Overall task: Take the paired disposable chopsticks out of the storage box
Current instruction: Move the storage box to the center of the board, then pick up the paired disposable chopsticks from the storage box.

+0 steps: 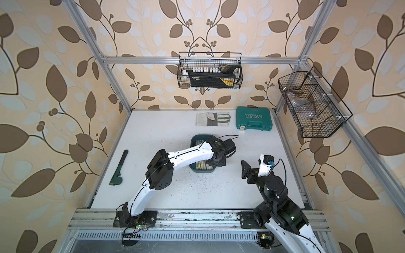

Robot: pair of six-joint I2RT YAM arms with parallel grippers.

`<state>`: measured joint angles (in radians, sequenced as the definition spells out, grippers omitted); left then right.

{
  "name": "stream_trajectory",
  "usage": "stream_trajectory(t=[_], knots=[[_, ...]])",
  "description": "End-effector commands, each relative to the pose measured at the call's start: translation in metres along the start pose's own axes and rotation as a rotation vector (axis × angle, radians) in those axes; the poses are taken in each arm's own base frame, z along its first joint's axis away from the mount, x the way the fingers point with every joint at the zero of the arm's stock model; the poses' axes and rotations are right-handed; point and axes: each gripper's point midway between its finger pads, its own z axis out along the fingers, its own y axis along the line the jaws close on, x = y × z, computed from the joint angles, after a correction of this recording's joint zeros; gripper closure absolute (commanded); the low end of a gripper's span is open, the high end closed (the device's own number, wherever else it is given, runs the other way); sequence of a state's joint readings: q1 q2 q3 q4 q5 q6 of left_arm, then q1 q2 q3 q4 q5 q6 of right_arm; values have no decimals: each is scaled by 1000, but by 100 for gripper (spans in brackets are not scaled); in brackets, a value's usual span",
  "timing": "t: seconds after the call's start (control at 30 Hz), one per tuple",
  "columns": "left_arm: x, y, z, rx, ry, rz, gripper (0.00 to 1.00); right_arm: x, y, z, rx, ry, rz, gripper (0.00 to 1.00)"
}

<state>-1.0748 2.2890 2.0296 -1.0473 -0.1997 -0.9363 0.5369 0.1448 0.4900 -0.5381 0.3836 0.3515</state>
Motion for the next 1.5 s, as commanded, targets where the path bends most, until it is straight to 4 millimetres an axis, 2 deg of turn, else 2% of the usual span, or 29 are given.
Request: stream_trajectory(t=[0.0, 0.07, 0.13, 0.17, 0.27, 0.33, 0.4, 0.43, 0.5, 0.57, 0.63, 0.67, 0.7, 0.77, 0.9, 1.0, 1.1, 1.23, 1.3, 1.47], knots=[[-23, -12, -61, 105, -105, -2, 74, -3, -9, -2, 54, -7, 7, 1], [-36, -10, -90, 132, -177, 10, 71, -7, -19, -3, 110, -27, 65, 1], [-49, -1, -121, 150, -264, 7, 65, -7, -40, -10, 222, -61, 202, 0], [-54, 6, -140, 162, -312, 3, 62, -10, -36, -12, 193, -66, 191, 1], [-55, 38, -177, 182, -435, -1, 53, -20, -7, -12, 28, -59, 126, 5], [-52, 67, -200, 208, -529, -20, 47, -26, 18, -9, -81, -21, 81, 12], [-45, 107, -219, 226, -634, -45, 38, -23, 47, 1, -173, 109, 18, 17], [-40, 127, -227, 232, -681, -49, 38, -18, 57, 9, -189, 190, -7, 19], [-25, 176, -224, 179, -756, -60, 34, 2, 80, 30, -217, 410, -72, 23], [-11, 217, -219, 137, -819, -79, 26, 20, 96, 50, -210, 584, -125, 32], [5, 246, -209, 125, -853, -89, 18, 34, 111, 68, -198, 662, -215, 37], [14, 259, -202, 114, -870, -97, 8, 38, 122, 75, -199, 673, -260, 38], [22, 268, -194, 113, -889, -98, 5, 43, 132, 82, -213, 695, -292, 38], [35, 271, -182, 152, -912, -44, 7, 53, 154, 96, -263, 749, -302, 37], [49, 258, -159, 214, -909, 94, 2, 85, 170, 130, -241, 871, -334, 38], [57, 246, -141, 220, -860, 207, 1, 103, 175, 155, -216, 912, -359, 38], [57, 229, -135, 276, -860, 271, 1, 121, 183, 177, -225, 962, -369, 40], [54, 230, -123, 226, -836, 277, 1, 135, 177, 207, -198, 1006, -315, 47], [55, 230, -122, 226, -818, 275, 1, 139, 174, 218, -207, 1008, -297, 47], [50, 229, -138, 231, -844, 281, 1, 159, 171, 232, -197, 1054, -305, 50]])
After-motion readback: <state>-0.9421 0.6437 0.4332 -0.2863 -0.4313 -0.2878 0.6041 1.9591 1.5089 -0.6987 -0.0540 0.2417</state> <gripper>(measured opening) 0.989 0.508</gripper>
